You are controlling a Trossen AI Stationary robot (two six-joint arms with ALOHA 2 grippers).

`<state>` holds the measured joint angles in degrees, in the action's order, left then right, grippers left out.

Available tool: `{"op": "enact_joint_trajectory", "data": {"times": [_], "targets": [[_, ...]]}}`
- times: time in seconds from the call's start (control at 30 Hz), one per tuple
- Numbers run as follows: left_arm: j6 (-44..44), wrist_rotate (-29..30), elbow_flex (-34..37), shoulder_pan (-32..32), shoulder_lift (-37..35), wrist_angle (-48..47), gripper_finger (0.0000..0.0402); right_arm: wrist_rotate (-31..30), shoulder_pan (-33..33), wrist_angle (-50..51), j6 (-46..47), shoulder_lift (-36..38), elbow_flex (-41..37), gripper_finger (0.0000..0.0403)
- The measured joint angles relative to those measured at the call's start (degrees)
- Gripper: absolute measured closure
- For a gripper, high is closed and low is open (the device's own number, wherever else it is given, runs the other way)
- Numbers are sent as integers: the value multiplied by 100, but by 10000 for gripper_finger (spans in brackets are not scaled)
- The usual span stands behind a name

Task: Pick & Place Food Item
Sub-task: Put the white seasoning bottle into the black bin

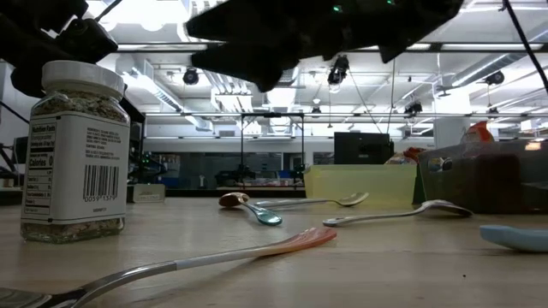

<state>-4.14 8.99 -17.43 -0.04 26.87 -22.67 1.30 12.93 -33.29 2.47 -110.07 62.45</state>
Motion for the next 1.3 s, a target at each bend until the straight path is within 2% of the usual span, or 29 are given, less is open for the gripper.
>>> {"op": "enact_joint_trajectory", "data": {"times": [0.37, 0.47, 0.7, 1.03, 1.3], "targets": [[0, 0, 0, 0, -2, 0, 61, -12, 179, 4, 97, -963, 986, 117], [0, 0, 0, 0, -2, -3, 61, -15, 228, 4, 98, -1073, 1095, 102], [0, 0, -1, 0, -2, 0, 61, -3, 393, 1, 96, -1103, 1212, 45], [0, 0, 0, 0, 0, -3, 61, -288, 445, 48, 53, -1103, 1238, 41], [0, 0, 0, 0, 0, 0, 62, -297, 447, 52, 54, -1211, 1259, 41]]}}
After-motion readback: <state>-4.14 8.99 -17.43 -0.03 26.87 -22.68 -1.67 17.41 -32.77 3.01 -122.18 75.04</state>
